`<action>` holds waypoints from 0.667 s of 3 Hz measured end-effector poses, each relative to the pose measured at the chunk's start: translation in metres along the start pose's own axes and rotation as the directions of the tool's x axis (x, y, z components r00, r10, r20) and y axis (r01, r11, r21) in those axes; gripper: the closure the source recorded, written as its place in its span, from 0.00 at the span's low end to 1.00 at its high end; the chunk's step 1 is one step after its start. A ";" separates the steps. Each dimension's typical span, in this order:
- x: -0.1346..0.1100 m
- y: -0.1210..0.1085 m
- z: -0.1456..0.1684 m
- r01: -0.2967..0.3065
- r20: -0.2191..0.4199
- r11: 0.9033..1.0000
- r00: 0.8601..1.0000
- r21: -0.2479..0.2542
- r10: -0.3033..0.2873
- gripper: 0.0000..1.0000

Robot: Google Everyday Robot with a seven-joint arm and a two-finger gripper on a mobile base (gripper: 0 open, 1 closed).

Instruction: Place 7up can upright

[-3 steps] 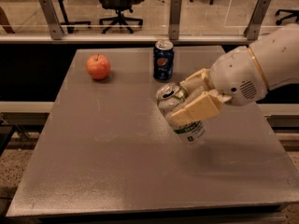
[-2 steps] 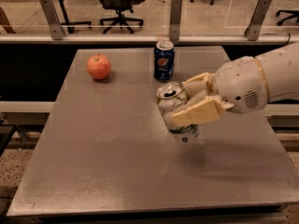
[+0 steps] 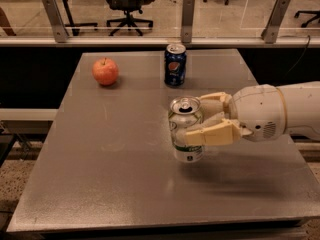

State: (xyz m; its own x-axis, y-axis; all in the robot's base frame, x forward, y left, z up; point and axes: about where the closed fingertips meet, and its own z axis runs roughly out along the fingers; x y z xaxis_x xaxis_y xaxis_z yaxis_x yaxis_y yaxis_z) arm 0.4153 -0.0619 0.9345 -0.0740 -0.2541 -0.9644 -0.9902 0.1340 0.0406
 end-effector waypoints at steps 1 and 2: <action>0.011 0.005 0.001 0.003 0.075 1.000 0.997 -0.011 -0.002 1.00; 0.018 0.009 0.003 0.023 0.125 1.000 0.992 -0.017 -0.021 1.00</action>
Offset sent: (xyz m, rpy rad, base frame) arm -0.0140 -0.0056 -0.0296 0.1851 -0.0621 0.0220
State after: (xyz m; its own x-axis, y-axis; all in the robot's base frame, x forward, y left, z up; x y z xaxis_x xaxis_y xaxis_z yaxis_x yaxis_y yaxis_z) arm 0.4053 -0.0623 0.9163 -0.0379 -0.1347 -0.9902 -0.9935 0.1116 0.0228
